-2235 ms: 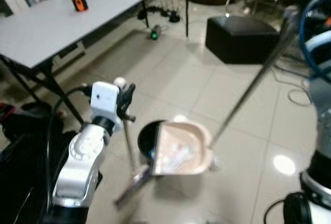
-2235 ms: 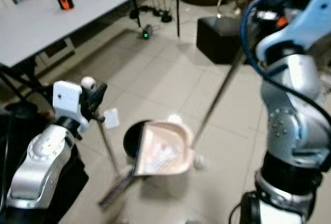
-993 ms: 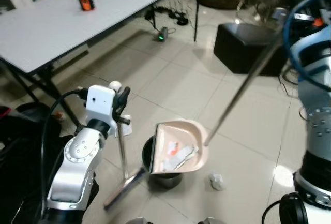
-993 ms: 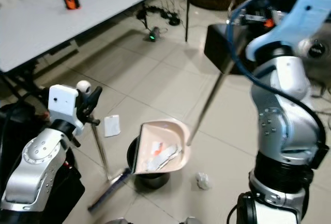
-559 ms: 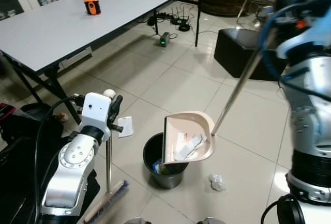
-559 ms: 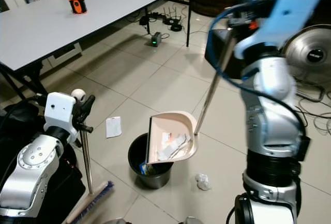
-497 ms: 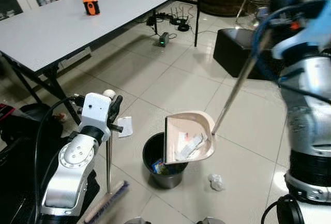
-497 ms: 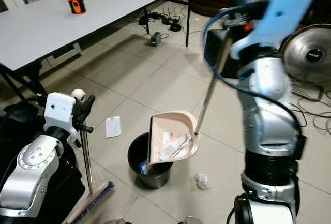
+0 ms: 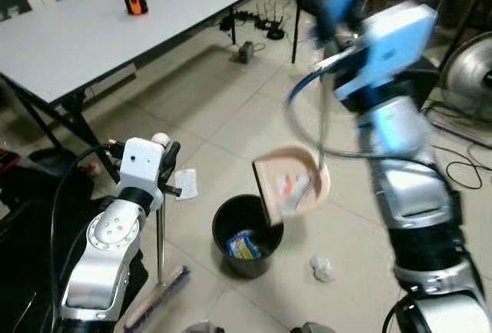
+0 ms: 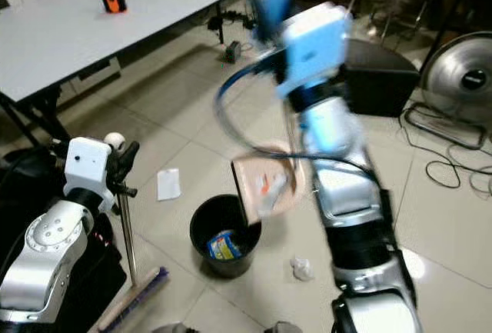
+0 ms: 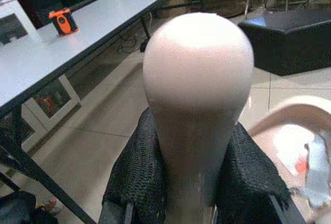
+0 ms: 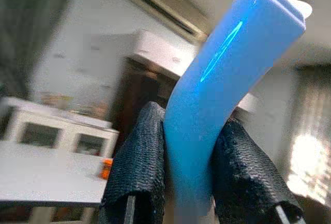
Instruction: Sweep floor
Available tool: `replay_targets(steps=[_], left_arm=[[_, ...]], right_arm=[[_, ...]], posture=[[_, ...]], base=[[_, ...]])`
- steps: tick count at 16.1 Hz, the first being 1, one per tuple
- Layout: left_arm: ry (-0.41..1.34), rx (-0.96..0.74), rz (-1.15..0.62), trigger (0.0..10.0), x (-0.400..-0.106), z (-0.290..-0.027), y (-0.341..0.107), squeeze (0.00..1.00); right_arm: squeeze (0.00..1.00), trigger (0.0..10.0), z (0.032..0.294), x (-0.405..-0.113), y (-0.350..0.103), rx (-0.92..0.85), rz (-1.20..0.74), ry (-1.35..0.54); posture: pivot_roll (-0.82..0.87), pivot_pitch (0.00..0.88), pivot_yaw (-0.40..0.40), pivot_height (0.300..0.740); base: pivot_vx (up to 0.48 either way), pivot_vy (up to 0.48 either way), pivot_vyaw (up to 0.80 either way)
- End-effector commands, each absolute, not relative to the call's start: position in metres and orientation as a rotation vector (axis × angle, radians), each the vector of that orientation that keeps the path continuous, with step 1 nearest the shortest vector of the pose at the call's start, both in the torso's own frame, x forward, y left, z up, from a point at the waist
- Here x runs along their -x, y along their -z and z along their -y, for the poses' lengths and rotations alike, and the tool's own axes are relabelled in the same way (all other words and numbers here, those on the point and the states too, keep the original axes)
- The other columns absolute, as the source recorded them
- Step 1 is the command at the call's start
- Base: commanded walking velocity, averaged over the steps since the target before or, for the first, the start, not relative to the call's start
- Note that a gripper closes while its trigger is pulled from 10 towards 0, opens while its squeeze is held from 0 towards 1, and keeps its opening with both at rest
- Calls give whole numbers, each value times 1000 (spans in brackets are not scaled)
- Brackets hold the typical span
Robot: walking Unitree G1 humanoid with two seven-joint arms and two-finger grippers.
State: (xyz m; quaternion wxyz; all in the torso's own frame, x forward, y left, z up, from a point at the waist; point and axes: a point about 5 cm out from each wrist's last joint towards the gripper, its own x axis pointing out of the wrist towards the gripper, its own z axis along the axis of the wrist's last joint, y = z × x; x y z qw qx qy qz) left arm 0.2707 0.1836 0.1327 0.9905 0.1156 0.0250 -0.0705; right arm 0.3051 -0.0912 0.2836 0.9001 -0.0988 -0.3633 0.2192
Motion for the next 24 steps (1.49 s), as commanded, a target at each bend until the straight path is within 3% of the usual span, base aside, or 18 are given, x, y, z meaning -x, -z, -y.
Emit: replay_targets(steps=[1,8,14,18,20,24], left_arm=[[112,-254,-39,10000,-270,-189,-137,0],[112,-254,-46,10000,-270,-187,-136,0],[118,-257,-53,10000,-270,-187,-135,0],[163,-259,-107,10000,-270,-181,-126,0],[186,-228,-87,10000,-272,-173,-126,0],[229,-201,-64,10000,-277,-160,-128,0]], right_arm=[[0,10000,76,-295,-289,232,830,-536],[0,10000,33,-270,-267,332,874,-800],[0,10000,27,-264,-260,432,894,-860],[0,10000,62,-283,-292,473,922,-591],[0,10000,113,-298,-313,453,866,-322],[0,10000,168,-303,-292,427,676,-101]], posture=[[-15,61,59,740],[-18,63,59,740],[-19,58,62,740],[-25,54,66,740],[-39,52,65,740],[-70,57,65,740]], base=[[0,0,0],[0,0,0],[0,0,0],[0,0,0],[0,0,0],[0,0,0]])
